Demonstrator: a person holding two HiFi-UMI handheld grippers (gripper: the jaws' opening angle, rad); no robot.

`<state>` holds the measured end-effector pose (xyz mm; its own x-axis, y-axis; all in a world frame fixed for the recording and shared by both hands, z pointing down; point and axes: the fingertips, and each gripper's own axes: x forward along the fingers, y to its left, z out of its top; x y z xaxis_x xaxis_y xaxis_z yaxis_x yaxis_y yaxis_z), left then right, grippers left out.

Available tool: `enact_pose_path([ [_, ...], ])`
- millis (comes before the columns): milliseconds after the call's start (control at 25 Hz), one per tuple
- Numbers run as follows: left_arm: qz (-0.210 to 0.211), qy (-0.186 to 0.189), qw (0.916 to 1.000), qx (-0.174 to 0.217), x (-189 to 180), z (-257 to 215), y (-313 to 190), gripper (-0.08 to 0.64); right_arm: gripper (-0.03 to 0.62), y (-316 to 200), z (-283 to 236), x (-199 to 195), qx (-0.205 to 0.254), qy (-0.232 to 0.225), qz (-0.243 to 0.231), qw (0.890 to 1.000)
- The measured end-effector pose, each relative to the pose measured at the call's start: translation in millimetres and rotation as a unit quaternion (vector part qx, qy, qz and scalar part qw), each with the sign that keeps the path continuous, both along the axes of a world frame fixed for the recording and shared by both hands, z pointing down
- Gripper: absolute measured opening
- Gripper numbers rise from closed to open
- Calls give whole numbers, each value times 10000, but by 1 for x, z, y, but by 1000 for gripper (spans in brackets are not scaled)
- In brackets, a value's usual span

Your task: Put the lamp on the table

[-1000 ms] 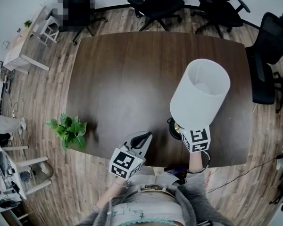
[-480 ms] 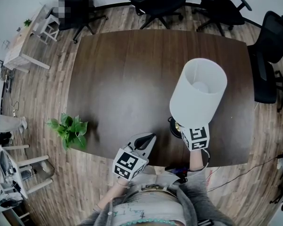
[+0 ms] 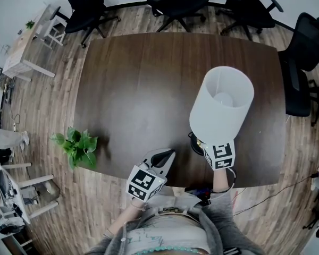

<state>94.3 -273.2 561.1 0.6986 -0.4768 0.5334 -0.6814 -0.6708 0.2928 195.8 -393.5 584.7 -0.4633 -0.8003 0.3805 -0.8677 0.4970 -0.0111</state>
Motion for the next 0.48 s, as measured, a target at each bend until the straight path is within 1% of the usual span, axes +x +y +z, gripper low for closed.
enact_pose_path([
  [200, 8, 28, 10000, 24, 0, -4, -5, 11, 87, 0, -2, -3, -35, -21, -29, 10000],
  [480, 83, 54, 9999, 46, 4, -3, -3, 11, 81, 7, 1, -3, -90, -193, -1, 9998],
])
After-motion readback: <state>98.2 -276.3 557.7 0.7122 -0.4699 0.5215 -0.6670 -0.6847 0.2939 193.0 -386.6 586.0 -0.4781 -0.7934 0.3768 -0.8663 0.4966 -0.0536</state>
